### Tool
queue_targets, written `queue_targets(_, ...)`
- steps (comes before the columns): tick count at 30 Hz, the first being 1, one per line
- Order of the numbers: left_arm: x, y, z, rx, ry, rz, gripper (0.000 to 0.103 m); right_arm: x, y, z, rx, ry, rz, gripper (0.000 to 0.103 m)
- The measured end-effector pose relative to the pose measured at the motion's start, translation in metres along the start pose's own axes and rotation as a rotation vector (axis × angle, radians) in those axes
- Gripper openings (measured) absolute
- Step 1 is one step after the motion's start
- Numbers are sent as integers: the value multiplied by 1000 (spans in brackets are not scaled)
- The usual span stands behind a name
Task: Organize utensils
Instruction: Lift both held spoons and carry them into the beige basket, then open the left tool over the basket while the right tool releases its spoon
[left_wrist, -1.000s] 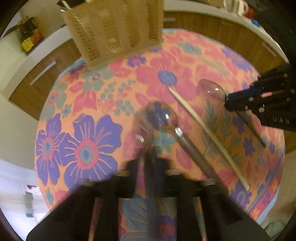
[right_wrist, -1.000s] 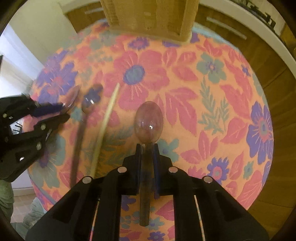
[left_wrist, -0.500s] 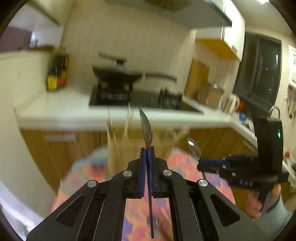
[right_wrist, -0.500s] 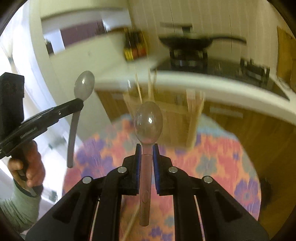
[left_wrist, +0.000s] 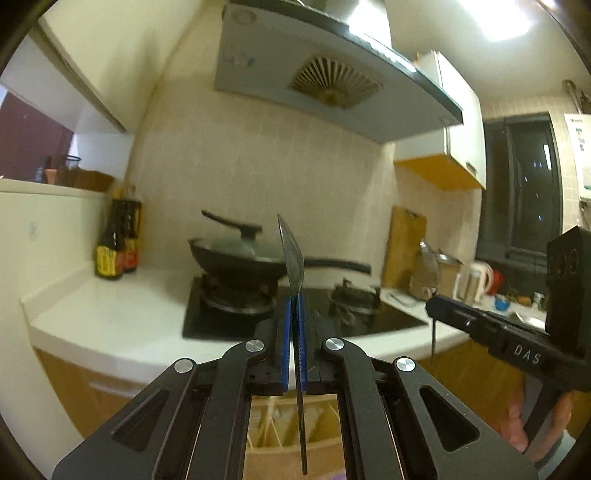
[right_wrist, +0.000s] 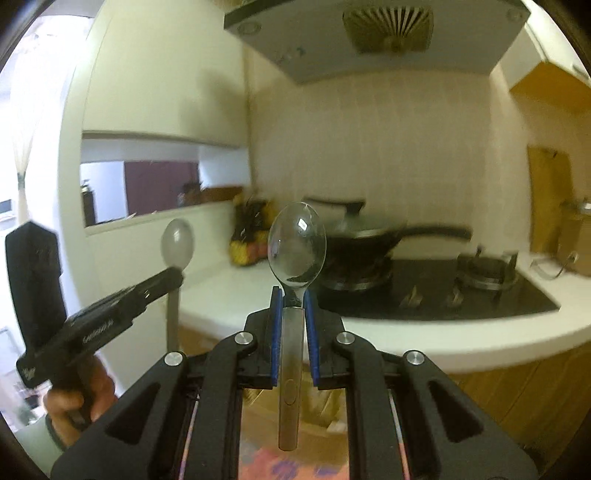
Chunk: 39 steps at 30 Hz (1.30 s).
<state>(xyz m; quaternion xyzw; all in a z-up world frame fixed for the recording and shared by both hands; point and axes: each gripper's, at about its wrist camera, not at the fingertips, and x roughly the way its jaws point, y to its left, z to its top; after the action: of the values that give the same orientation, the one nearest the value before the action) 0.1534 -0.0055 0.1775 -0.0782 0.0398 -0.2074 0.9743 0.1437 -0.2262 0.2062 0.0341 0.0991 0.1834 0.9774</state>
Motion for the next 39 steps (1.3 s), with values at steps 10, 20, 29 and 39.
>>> queue_targets(10,53,22,-25,-3,-1,66,2,57,-38,-23,-6,-8,-109,10)
queue_targets(20,78,29,-45,22,33,129,2,80,-65,-50,67,34,-97,10)
queue_targets(29,64,39,-55,-33,81,110,24,66,-58,-65,41,88,-47,13)
queue_targets(39,12,41,-52,-97,168,18,57,-5,-45,-74,52,104,-7,47)
